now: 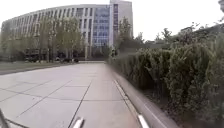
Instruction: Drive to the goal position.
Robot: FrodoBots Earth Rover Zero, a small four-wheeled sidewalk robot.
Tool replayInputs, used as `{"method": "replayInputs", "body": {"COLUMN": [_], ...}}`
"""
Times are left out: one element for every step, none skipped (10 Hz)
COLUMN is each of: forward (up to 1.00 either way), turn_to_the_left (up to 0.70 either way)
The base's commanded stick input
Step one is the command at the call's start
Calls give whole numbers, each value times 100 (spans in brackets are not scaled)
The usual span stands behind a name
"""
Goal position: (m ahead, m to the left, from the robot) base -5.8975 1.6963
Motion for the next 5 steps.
{"method": "replayInputs", "body": {"forward": [0,0,4,2,1], "turn_to_the_left": [0,0,0,0,0]}}
